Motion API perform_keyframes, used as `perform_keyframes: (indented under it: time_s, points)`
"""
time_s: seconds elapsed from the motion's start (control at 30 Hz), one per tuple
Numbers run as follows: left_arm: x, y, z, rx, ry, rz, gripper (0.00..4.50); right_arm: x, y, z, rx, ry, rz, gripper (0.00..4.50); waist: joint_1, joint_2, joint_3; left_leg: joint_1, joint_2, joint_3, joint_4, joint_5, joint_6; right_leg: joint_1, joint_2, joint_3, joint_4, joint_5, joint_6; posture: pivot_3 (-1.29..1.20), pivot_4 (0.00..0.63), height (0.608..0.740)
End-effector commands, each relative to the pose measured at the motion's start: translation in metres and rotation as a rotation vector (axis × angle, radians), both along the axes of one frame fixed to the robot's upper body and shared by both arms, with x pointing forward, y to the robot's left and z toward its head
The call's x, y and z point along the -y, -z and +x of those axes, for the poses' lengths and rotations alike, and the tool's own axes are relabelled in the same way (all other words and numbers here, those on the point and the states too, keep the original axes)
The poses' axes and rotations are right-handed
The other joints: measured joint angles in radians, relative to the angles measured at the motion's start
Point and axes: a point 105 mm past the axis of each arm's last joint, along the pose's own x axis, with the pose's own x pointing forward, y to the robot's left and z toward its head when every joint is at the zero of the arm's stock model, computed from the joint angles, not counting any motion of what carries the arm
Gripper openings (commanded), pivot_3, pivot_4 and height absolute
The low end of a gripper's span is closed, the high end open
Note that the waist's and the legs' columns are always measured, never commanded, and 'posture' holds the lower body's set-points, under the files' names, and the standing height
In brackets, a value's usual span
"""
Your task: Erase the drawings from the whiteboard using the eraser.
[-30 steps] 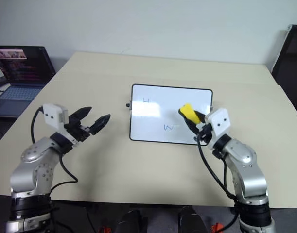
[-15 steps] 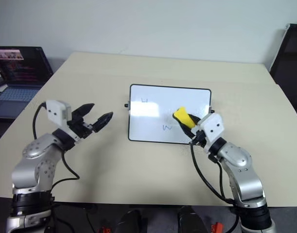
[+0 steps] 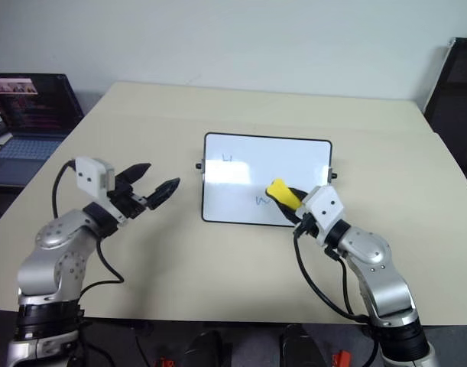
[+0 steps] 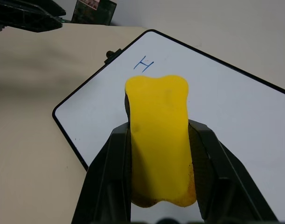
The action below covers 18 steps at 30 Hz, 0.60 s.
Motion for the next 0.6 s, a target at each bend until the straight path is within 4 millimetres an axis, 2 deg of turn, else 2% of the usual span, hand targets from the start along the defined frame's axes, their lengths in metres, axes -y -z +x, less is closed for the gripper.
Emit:
perform_keyframes:
  time_s: [0.03, 0.37, 0.6]
  points:
    - [0.006, -0.018, -0.001, 0.067, 0.028, 0.031, 4.5, -0.001, -0.01, -0.002, 0.051, -0.013, 0.004, 1.31, 0.0, 0.0, 0.0, 0.0, 0.0, 0.0, 0.0, 0.0, 0.0, 0.0, 0.0, 0.0, 0.0, 0.0, 0.0, 0.0, 0.15, 0.74]
    - [0.01, -0.018, 0.0, 0.063, 0.059, 0.048, 4.5, 0.002, 0.002, -0.007, -0.003, -0.02, -0.037, 1.31, 0.001, 0.0, 0.0, 0.0, 0.0, 0.0, 0.0, 0.0, 0.0, 0.0, 0.0, 0.0, 0.0, 0.0, 0.0, 0.0, 0.15, 0.74]
    - [0.014, -0.018, 0.001, 0.063, 0.078, 0.047, 4.5, 0.003, 0.001, -0.007, -0.001, -0.017, -0.042, 1.31, 0.0, 0.0, 0.0, 0.0, 0.0, 0.0, 0.0, 0.0, 0.0, 0.0, 0.0, 0.0, 0.0, 0.0, 0.0, 0.0, 0.15, 0.74]
